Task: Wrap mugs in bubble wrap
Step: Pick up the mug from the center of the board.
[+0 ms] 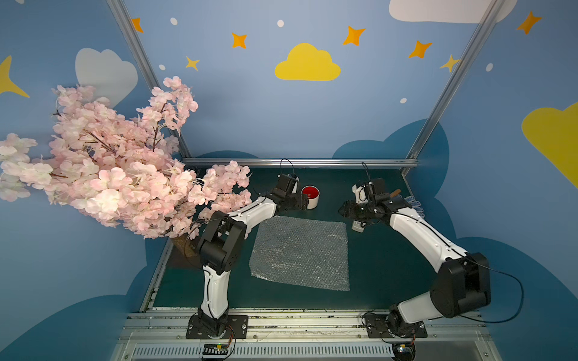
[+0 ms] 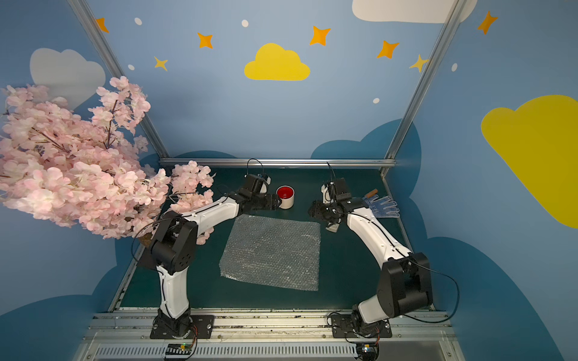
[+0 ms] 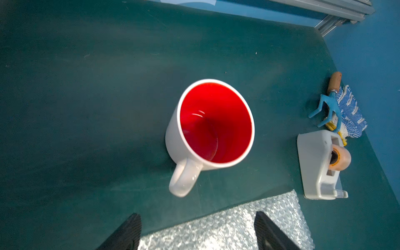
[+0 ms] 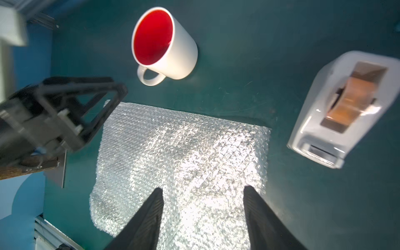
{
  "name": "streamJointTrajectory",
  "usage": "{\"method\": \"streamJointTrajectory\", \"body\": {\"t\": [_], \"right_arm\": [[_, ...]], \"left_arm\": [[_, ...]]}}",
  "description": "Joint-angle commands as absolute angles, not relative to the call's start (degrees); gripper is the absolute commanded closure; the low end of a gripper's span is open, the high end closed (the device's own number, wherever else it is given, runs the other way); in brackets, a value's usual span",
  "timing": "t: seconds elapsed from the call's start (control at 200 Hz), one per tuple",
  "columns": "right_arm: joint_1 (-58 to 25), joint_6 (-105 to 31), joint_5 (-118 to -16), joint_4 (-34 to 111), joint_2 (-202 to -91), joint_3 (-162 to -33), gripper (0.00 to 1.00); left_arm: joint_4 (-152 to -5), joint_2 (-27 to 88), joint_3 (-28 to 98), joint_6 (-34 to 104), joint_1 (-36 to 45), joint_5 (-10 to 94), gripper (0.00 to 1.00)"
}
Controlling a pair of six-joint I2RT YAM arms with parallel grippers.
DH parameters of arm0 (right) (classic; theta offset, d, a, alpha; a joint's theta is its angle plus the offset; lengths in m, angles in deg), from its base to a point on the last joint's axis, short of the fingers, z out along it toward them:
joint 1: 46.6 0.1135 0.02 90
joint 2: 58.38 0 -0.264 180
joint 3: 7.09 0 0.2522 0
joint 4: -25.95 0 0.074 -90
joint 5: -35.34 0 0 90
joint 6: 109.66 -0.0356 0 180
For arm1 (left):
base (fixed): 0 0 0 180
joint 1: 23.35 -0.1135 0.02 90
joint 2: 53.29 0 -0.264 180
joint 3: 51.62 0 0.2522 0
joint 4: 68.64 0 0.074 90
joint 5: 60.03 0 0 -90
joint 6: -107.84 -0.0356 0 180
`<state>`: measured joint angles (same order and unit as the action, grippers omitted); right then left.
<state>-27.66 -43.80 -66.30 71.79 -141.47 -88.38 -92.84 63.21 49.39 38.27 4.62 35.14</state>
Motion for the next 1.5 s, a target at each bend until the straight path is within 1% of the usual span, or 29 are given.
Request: {"method": "streamJointTrajectory", "body": {"t": [0.0, 0.145, 0.275, 0.365, 0.406, 0.451, 0.536, 0.701, 0.896, 0.991, 1.121, 1.222, 1.307, 1.382, 1.417, 1.497], "right_arm": [[-28.5, -42.7, -64.8, 75.3, -137.9, -86.9, 0.4], [-30.0, -41.9, -64.7, 77.0, -134.9, -86.3, 0.4], [-31.2, -41.5, -64.9, 77.7, -133.6, -85.8, 0.4], [-32.0, -41.6, -65.5, 77.7, -133.2, -85.4, 0.41], [-32.2, -41.9, -65.8, 77.6, -132.9, -85.1, 0.41], [-32.4, -42.0, -66.0, 77.4, -132.9, -84.8, 0.41], [-32.5, -42.0, -66.2, 77.5, -132.6, -84.6, 0.41], [-32.7, -42.0, -66.9, 77.2, -132.4, -83.9, 0.42], [-32.7, -41.7, -67.2, 77.5, -131.4, -83.1, 0.43], [-32.8, -41.5, -67.6, 77.1, -130.8, -82.4, 0.44], [-32.9, -41.0, -68.3, 77.3, -130.3, -81.9, 0.44], [-33.1, -40.9, -68.0, 77.5, -129.6, -81.4, 0.45], [-33.4, -40.9, -68.0, 77.7, -128.9, -81.2, 0.45], [-33.6, -40.9, -68.2, 77.6, -128.2, -80.8, 0.45], [-33.8, -40.9, -68.2, 77.5, -128.0, -80.6, 0.45], [-33.8, -41.0, -68.1, 77.6, -127.7, -80.2, 0.45]], "left_arm": [[-98.5, 66.1, 53.5, 31.2, 3.7, 42.9, 0.2], [-101.6, 69.2, 57.6, 27.2, 3.0, 45.7, 0.26], [-104.1, 71.6, 60.8, 24.4, 3.0, 46.9, 0.28], [-106.5, 73.4, 63.6, 22.6, 3.2, 44.3, 0.36], [-107.3, 74.0, 64.7, 21.8, 3.4, 43.8, 0.37], [-108.2, 74.6, 65.8, 20.8, 3.7, 40.7, 0.37], [-109.5, 75.8, 67.9, 19.5, 4.4, 36.9, 0.41], [-110.7, 78.4, 71.5, 18.8, 5.4, 33.2, 0.47], [-111.1, 80.7, 74.7, 19.9, 6.9, 30.1, 0.61], [-112.0, 81.6, 76.3, 20.7, 7.6, 28.1, 0.7], [-112.3, 81.9, 77.0, 20.7, 8.8, 25.1, 0.76], [-112.4, 81.9, 77.4, 21.5, 9.3, 24.4, 0.84], [-112.8, 81.8, 77.3, 22.3, 9.5, 23.8, 0.88], [-113.3, 81.4, 77.3, 24.0, 9.6, 23.1, 0.94], [-113.6, 81.1, 77.2, 24.8, 9.7, 23.0, 0.96], [-113.9, 80.0, 76.8, 26.8, 10.1, 22.2, 0.96]]}}
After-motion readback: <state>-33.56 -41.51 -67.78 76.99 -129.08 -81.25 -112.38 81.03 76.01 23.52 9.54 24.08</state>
